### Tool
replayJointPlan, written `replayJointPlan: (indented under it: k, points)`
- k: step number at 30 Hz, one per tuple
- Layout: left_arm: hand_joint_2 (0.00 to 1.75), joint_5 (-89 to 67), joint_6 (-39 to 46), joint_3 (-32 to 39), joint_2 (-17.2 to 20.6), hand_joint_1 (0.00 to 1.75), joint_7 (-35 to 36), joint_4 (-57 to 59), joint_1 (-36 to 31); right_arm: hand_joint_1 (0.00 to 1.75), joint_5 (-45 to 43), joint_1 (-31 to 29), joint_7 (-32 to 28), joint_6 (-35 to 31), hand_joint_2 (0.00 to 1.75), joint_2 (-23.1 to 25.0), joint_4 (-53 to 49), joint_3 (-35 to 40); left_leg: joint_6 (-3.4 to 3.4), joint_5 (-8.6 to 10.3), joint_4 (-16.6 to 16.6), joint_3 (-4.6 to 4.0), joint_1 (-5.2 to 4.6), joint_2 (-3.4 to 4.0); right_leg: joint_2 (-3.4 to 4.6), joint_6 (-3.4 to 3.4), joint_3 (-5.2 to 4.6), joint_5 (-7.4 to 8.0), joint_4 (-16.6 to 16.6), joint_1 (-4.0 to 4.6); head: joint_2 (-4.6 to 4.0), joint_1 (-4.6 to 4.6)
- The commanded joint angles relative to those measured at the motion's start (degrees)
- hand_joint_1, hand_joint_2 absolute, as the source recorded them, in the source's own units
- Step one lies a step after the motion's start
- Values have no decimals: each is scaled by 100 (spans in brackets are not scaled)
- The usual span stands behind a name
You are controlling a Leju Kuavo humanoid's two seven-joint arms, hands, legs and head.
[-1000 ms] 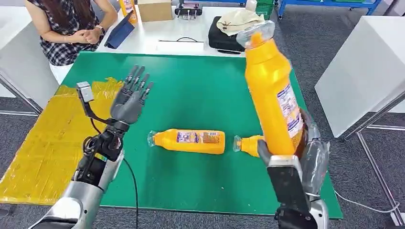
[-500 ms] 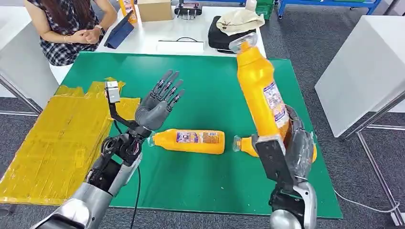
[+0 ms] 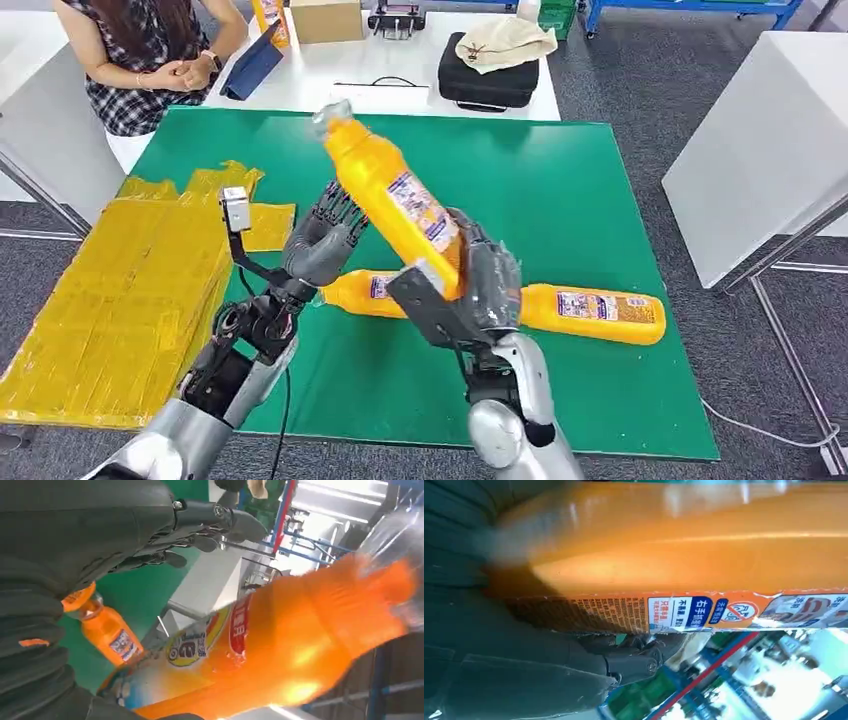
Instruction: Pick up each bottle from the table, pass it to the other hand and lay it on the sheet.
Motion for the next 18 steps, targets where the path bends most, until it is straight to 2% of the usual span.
replayJointPlan:
  k: [1, 6, 7, 8, 9, 12, 15, 18]
  points:
    - [175, -23, 32, -125, 218, 0, 11, -10, -19, 175, -4, -416, 21, 18, 175, -50, 682, 288, 0, -6, -2, 17, -1, 12, 3, 3, 16, -2, -4, 0, 0, 0]
    - [175, -92, 124, 59, 178, 0, -2, -272, 297, 175, 24, -816, -79, 160, 175, 322, 1560, 779, -2, -15, -4, 31, -7, 38, 24, 1, 22, -6, 0, -4, 0, 2]
    - [175, -110, 137, 80, 172, 0, 12, -318, 310, 175, 19, -873, -60, 157, 175, 395, 1778, 832, -1, -7, -5, 13, -5, 29, 21, 0, 9, 1, -3, -3, 0, 0]
    - [175, -117, 140, 89, 170, 0, 25, -338, 307, 175, 39, -882, -50, 78, 175, 421, 1874, 857, -5, -19, -6, 41, -7, 46, 28, -1, 30, -8, 0, -3, 0, 0]
    - [175, -117, 140, 89, 170, 0, 25, -338, 307, 175, 39, -882, -50, 78, 175, 421, 1874, 857, -3, -5, -5, 14, -2, 21, 12, -1, 9, -1, -4, -1, 0, 0]
    - [175, -118, 157, 120, 160, 0, 61, -362, 300, 175, 18, -907, -58, 101, 175, 421, 1971, 886, -3, -7, -4, 18, 0, 9, -4, -1, 14, -6, -3, 1, 0, 0]
    - [175, -74, 175, 200, 191, 0, 162, -704, 447, 175, -24, -1034, -48, 271, 175, 553, 2647, 1099, -2, -16, -2, 35, -1, 24, 5, 2, 29, -12, 0, 0, 0, -2]
    - [175, -52, 233, 305, 187, 0, 340, -1108, 661, 175, -446, -1236, 71, 125, 175, 553, 3218, 1493, -3, -18, -5, 44, -2, 33, 10, 3, 32, -13, 0, 0, 0, 2]
